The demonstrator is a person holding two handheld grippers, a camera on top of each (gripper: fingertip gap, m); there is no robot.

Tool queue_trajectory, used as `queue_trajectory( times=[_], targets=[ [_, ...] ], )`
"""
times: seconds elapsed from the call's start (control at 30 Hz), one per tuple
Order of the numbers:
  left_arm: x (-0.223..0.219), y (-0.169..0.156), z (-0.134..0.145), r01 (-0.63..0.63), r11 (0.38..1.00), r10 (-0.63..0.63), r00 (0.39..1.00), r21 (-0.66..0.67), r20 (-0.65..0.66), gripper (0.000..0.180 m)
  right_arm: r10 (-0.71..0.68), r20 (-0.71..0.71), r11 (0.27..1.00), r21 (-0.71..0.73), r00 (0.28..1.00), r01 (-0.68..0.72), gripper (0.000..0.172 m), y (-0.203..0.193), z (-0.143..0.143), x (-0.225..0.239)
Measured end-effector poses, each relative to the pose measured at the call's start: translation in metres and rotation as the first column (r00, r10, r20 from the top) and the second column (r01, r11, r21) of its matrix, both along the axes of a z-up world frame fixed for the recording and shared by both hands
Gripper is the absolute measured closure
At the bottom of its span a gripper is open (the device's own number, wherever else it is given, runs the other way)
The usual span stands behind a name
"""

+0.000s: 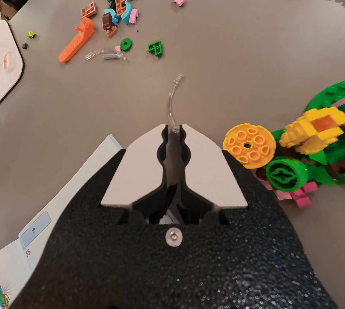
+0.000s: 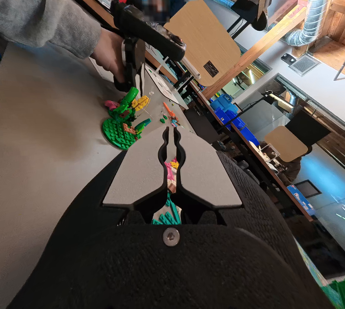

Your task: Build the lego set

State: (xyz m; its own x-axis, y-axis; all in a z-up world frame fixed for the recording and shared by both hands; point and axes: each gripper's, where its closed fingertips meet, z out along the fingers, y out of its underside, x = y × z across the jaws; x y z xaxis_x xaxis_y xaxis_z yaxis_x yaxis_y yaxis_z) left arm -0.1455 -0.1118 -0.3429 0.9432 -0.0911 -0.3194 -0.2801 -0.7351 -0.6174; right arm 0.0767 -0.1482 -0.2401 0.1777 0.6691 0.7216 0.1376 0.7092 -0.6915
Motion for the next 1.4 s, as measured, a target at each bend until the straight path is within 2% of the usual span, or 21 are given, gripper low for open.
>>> queue_trajectory(
  times=[0.03,0.27,0.37,0.57,0.67,0.77,0.93,1.03,1.13,1.17,1.27,1.4],
  targets=[
    [-0.001,0.000,0.000,0.002,1.000,-0.002,1.000,0.002,-0.003,0.169,0.001,0.002,1.000,0.010,1.000,-0.001,0.169,-0.001,0.000,0.000],
    [-0.002,-0.010,0.005,-0.012,1.000,0.011,0.999,0.028,0.034,0.154,-0.007,0.005,1.000,-0.010,1.000,0.007,0.169,0.003,-0.002,0.000],
    [-0.006,-0.026,0.015,-0.030,0.998,0.030,0.999,0.052,0.011,0.153,-0.033,0.010,0.998,-0.052,0.999,0.034,0.169,0.014,-0.004,0.001],
    [-0.012,-0.068,0.044,-0.048,0.985,0.057,0.997,0.165,-0.047,0.159,-0.101,-0.015,0.995,-0.027,0.995,0.101,0.169,0.028,-0.004,0.003],
    [-0.012,-0.090,0.068,-0.070,0.950,0.070,0.997,0.304,0.013,0.170,-0.141,-0.119,0.987,0.062,0.983,0.149,0.172,0.032,0.009,0.006],
    [-0.025,-0.109,0.087,-0.129,0.881,0.100,0.991,0.454,0.088,0.177,-0.200,-0.194,0.977,0.034,0.960,0.210,0.172,0.045,0.017,0.009],
    [-0.060,-0.139,0.089,-0.235,0.807,0.196,0.972,0.541,0.130,0.180,-0.308,-0.201,0.950,-0.008,0.930,0.312,0.172,0.065,0.014,0.017],
    [-0.083,-0.160,0.097,-0.251,0.766,0.268,0.962,0.591,0.062,0.180,-0.402,-0.190,0.910,0.026,0.896,0.414,0.172,0.078,0.011,0.020],
    [-0.109,-0.182,0.103,-0.270,0.685,0.359,0.933,0.676,0.009,0.180,-0.481,-0.156,0.865,0.074,0.863,0.496,0.172,0.089,0.004,0.020],
    [-0.115,-0.186,0.100,-0.275,0.679,0.371,0.929,0.681,0.006,0.180,-0.500,-0.148,0.851,0.096,0.853,0.516,0.172,0.092,0.003,0.020],
    [-0.131,-0.194,0.081,-0.326,0.724,0.385,0.922,0.608,0.036,0.180,-0.548,-0.124,0.813,0.153,0.827,0.561,0.172,0.098,-0.002,0.021],
    [-0.139,-0.200,0.070,-0.352,0.704,0.384,0.919,0.616,0.086,0.180,-0.619,-0.147,0.744,0.206,0.771,0.636,0.172,0.106,0.002,0.031]
  ],
)
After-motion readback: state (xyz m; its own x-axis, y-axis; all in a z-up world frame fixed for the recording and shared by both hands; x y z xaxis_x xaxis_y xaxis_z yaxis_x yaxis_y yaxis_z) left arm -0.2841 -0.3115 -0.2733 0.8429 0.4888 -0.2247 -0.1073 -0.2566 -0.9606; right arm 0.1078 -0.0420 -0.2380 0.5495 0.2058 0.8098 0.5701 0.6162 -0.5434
